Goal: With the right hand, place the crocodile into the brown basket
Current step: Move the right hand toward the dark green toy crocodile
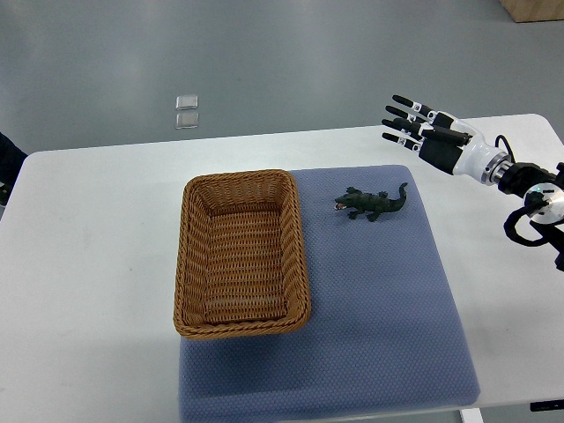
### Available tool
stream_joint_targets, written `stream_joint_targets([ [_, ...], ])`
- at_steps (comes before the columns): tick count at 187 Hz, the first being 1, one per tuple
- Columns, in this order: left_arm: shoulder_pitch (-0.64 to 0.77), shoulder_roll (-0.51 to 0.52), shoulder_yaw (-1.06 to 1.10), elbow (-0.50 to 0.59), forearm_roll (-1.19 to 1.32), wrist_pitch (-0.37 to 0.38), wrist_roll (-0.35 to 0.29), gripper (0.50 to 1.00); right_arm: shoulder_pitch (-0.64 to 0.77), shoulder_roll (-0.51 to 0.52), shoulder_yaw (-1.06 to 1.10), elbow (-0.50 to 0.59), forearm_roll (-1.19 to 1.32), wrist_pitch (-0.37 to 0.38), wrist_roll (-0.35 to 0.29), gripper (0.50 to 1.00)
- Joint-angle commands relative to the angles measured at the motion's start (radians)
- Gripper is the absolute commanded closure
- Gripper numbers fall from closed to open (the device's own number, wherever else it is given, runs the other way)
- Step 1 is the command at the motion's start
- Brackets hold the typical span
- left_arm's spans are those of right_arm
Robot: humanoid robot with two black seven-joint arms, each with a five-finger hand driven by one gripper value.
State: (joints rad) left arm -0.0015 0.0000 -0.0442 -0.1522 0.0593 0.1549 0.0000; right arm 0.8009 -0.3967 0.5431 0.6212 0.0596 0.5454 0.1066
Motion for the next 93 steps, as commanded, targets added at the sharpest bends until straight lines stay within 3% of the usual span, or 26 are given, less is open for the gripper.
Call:
stream_joint_targets([
  [1,0.0,0.0,0.0,0.0,-0.001,0.0,0.0,0.5,0.004,-0.001,-0.002,0.0,-0.001,-0.002,-0.001,0.572],
  [65,0.0,0.0,0.0,0.003,-0.001,0.003,0.006,0.5,0.006,-0.004,-0.003,0.002,-0.015,0.01,0.002,0.572],
  [93,0.0,0.0,0.0,0.01,-0.001,0.003,0.006,0.5,0.024,0.002,-0.002,0.003,-0.147,0.005,0.018,0.576],
])
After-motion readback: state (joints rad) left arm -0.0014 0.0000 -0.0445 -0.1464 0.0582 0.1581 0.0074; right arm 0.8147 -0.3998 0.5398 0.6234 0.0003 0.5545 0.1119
